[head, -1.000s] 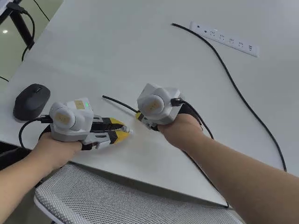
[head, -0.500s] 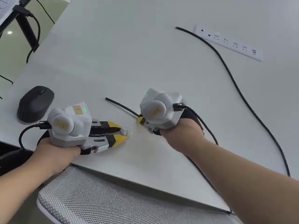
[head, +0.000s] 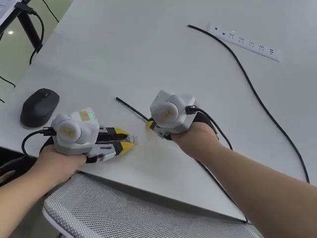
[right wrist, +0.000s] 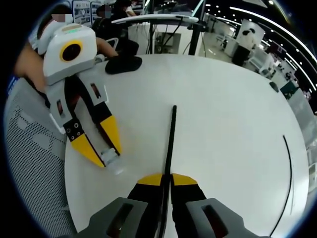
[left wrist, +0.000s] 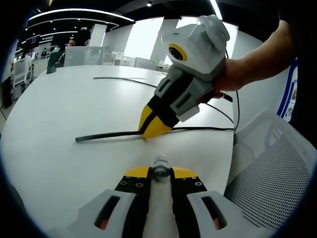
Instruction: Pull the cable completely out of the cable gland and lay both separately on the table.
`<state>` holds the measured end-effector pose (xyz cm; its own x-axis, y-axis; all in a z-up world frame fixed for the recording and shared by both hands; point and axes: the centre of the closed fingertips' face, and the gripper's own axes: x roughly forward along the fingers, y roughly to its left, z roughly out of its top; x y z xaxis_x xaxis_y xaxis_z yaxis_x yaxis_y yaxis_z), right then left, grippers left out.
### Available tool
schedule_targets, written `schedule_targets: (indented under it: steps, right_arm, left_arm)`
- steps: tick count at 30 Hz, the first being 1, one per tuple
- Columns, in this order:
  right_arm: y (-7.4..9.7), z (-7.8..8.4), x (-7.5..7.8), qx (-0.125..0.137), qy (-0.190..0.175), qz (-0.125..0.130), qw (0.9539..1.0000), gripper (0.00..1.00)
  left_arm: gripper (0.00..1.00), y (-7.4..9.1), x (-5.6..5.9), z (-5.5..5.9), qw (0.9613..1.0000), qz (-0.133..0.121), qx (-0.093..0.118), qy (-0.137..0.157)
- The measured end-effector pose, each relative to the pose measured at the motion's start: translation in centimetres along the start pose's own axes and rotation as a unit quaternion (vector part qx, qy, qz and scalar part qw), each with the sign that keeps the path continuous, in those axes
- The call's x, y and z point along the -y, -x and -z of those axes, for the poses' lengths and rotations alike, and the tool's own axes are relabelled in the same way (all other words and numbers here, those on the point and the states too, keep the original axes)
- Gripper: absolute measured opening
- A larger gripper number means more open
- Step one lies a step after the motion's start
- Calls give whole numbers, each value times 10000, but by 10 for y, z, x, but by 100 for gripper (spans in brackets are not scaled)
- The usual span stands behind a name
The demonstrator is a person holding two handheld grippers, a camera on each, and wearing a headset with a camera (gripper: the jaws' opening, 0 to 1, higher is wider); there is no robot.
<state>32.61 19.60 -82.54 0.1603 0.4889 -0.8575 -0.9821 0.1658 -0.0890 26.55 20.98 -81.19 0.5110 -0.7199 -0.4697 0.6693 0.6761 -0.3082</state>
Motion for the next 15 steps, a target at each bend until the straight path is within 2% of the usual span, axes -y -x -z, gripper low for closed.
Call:
schedule_targets:
  steps: [10, 15]
  right_arm:
    - [0, -2, -3, 13, 27, 16, 10000, 4]
    - [5, -8, 2, 136, -78, 65, 9999, 5]
  left_arm:
    - [18, 1, 1, 0, 10000, -23, 4, 38]
    - [19, 0, 0, 0, 10000, -29, -11, 57]
